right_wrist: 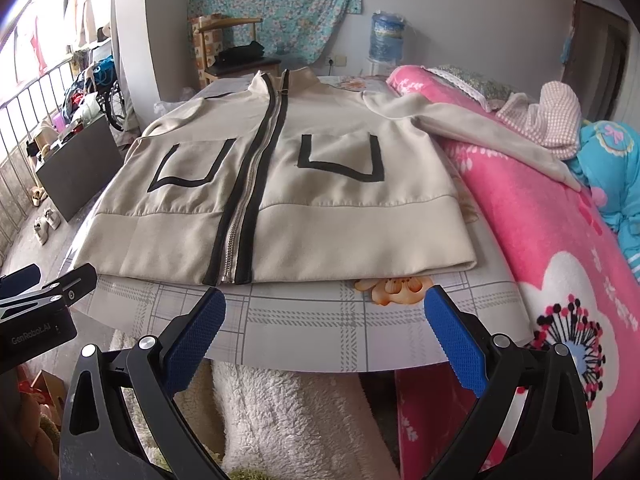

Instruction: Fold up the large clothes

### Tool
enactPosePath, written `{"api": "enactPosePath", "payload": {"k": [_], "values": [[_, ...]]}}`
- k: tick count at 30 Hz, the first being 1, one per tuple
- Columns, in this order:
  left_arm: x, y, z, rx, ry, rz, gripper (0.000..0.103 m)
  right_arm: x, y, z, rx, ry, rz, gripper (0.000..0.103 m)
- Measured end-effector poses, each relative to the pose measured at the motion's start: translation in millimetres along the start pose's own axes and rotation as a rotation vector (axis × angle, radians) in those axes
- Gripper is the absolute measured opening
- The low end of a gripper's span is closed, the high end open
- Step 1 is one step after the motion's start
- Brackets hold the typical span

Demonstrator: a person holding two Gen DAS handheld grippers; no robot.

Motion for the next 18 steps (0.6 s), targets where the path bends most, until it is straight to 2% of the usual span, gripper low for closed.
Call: {"api": "enactPosePath", "payload": {"k": [18], "values": [[0.9, 1.4, 0.6, 0.002, 0.001, 0.005, 0.097, -1.0, 0.0, 0.4, 0.004, 0.001, 0.000, 0.095]]}}
Point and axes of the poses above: each gripper's, at about its wrist camera, not at the fingertips, and y roughly against the way its jaws point, z to its right, x to its top, the point moved 5 cm from there along -y, roughly the way its jaws point, and after that the axes turned 9 degrees about y, right-handed, at the moved point
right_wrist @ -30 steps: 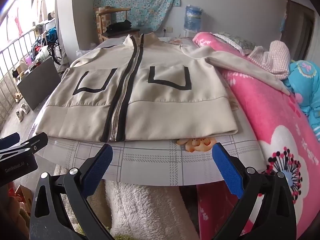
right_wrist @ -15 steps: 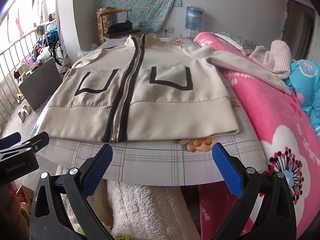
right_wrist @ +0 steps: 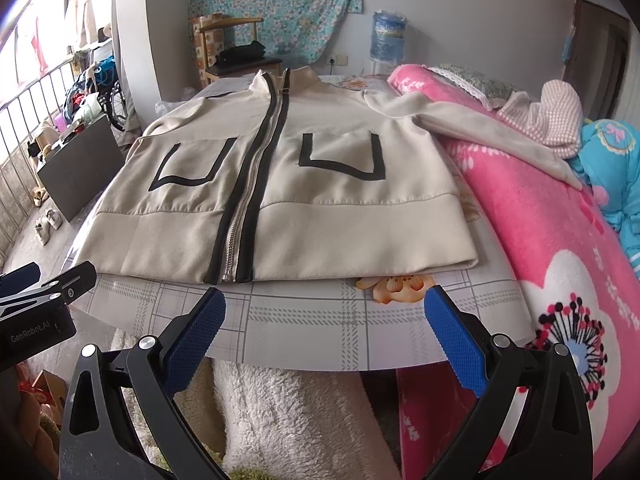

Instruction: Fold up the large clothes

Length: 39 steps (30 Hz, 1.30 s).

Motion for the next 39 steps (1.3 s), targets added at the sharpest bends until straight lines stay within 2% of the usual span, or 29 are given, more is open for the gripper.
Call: {"api": "enactPosePath", "payload": {"k": [39], "values": [[0.1, 0.7, -2.4, 0.005, -0.001, 0.004, 0.098, -1.2, -1.2, 0.2, -0.003, -0.001, -0.002, 0.095]]}}
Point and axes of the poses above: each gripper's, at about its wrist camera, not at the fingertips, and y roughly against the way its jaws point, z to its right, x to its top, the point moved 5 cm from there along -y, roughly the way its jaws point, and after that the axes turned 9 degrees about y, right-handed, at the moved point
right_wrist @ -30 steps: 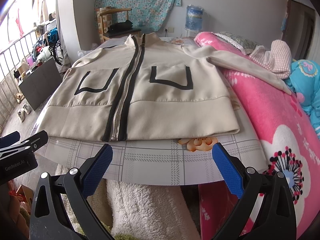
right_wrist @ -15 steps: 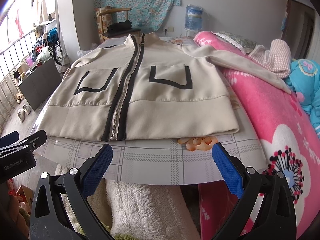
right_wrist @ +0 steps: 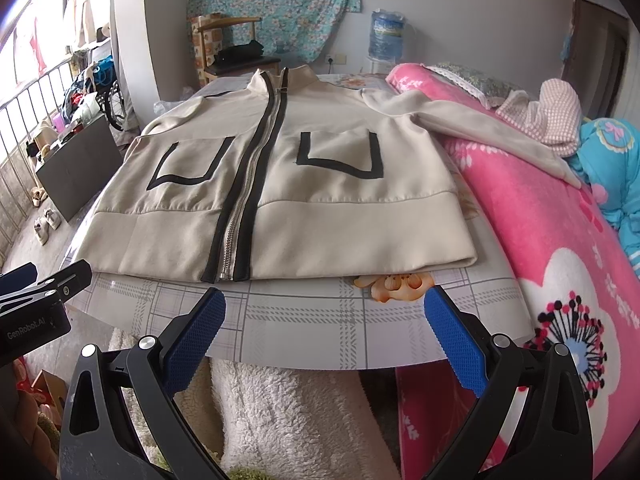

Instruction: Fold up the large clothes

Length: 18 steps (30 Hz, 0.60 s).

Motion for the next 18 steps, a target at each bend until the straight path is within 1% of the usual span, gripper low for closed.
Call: {"api": "enactPosePath", "payload": {"k": [11, 14, 18], "values": [[2, -15, -6, 0.013, -0.009, -0.006, 0.098, 6, 0, 15, -0.048, -0.003, 0.013, 0.095], [5, -22, -6, 0.034, -0.024, 0.001, 0.097, 6, -6, 22, -0.056, -0.012, 0.008, 0.095], [9, -35, -9, 0.014, -0.028, -0.001, 0.098, 7, -18, 32, -0.046, -0.025, -0.005, 0.095]]}}
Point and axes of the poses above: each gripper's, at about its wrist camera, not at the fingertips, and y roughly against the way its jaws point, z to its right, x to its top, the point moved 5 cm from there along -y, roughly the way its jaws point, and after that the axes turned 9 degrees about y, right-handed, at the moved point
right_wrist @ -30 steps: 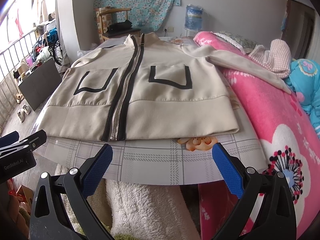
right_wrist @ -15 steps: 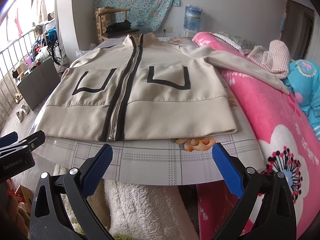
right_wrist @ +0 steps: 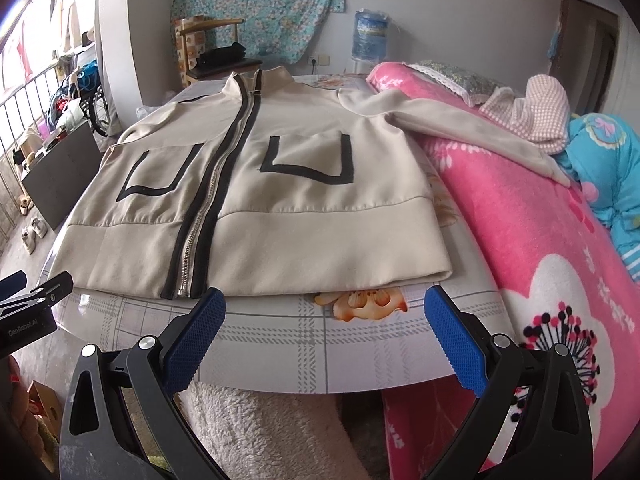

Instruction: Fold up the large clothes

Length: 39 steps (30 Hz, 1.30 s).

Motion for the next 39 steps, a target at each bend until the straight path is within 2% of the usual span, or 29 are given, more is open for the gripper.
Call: {"api": "enactPosePath", "payload": {"k": [5, 8, 13, 18, 22, 23, 25, 28, 30, 33, 36, 38, 39], "values": [[2, -13, -13, -0.127, -0.013, 0.041, 0.098, 2, -16, 21, 0.012, -0.014, -0.002, 0.095], [5, -23, -26, -0.205, 0.036, 0.013, 0.098, 2, -28, 41, 0.025, -0.034, -0.013, 0.095], [14, -46, -52, -0.212, 0.118, -0.013, 0.097, -1, -51, 77, 0.036, -0.082, -0.050, 0.095], [27, -59, -68, -0.190, 0.172, -0.001, 0.097, -4, -71, 98, 0.111, -0.114, -0.095, 0.095], [27, -63, -78, -0.173, 0.182, -0.009, 0.082, -8, -76, 106, 0.126, -0.125, -0.115, 0.093], [27, -64, -79, -0.161, 0.175, -0.006, 0.078, -8, -76, 108, 0.123, -0.125, -0.112, 0.090], [28, -66, -80, -0.141, 0.165, -0.007, 0.065, -8, -75, 111, 0.122, -0.127, -0.108, 0.086], [30, -69, -81, -0.118, 0.154, -0.005, 0.053, -6, -76, 115, 0.126, -0.132, -0.100, 0.077], [31, -71, -80, -0.116, 0.147, -0.004, 0.051, -2, -78, 116, 0.121, -0.122, -0.091, 0.064], [33, -72, -77, -0.111, 0.134, -0.004, 0.051, 7, -83, 113, 0.147, -0.110, -0.078, 0.055], [32, -73, -75, -0.093, 0.114, 0.001, 0.051, 10, -88, 108, 0.137, -0.080, -0.091, 0.046], [31, -73, -74, -0.078, 0.102, 0.008, 0.050, 9, -90, 104, 0.152, -0.081, -0.105, 0.026], [30, -73, -73, -0.070, 0.095, 0.015, 0.046, 8, -93, 102, 0.173, -0.086, -0.115, 0.024]]}}
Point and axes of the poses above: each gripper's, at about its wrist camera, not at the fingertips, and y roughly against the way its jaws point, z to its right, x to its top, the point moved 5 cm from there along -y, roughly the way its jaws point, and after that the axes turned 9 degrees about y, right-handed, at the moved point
